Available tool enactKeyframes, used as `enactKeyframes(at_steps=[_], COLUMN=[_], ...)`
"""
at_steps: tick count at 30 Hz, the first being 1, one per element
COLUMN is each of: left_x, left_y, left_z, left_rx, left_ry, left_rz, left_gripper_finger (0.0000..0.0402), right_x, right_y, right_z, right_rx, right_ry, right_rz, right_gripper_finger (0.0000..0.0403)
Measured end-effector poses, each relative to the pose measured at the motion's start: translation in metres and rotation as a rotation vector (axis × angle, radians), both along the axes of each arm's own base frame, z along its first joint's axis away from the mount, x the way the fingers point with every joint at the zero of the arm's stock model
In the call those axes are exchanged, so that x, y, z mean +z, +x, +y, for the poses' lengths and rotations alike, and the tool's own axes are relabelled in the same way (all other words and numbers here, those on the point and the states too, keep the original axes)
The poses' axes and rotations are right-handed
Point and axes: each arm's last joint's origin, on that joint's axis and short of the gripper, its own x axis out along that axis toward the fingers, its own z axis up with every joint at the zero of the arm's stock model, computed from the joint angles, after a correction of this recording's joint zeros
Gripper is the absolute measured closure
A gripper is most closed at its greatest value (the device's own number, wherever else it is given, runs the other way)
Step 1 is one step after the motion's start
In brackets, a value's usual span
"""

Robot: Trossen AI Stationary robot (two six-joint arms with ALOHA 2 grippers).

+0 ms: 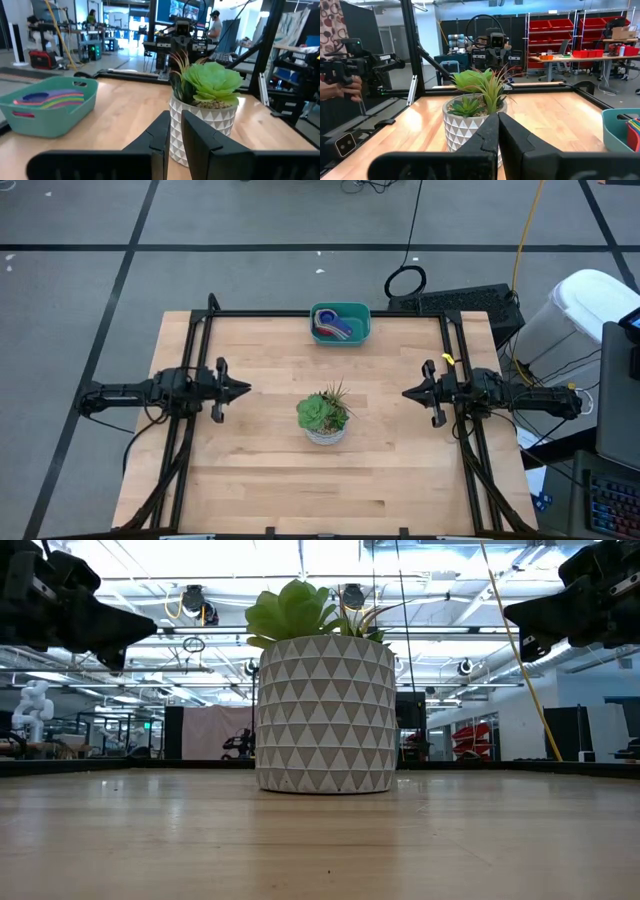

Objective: Nest measuring cups in basket
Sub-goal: Return to Home Position

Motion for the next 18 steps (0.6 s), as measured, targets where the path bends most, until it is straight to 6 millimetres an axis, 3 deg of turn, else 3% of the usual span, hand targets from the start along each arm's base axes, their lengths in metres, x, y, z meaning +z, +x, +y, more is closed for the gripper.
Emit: enactKeyframes(at_steps=[18], left_x=[-0.0003], left_y=[0.0002], left_z=[0.0], left_rx=[0.001], left_ry=[-0.004], left_rz=[0.003], left_gripper_finger=[0.0353], right_x=[0.0002], right_y=[0.0], right_z=[0.0], right_rx=[0.0], right_ry=[0.0], right_rz=[-0.002], right_gripper_finger=[0.0403])
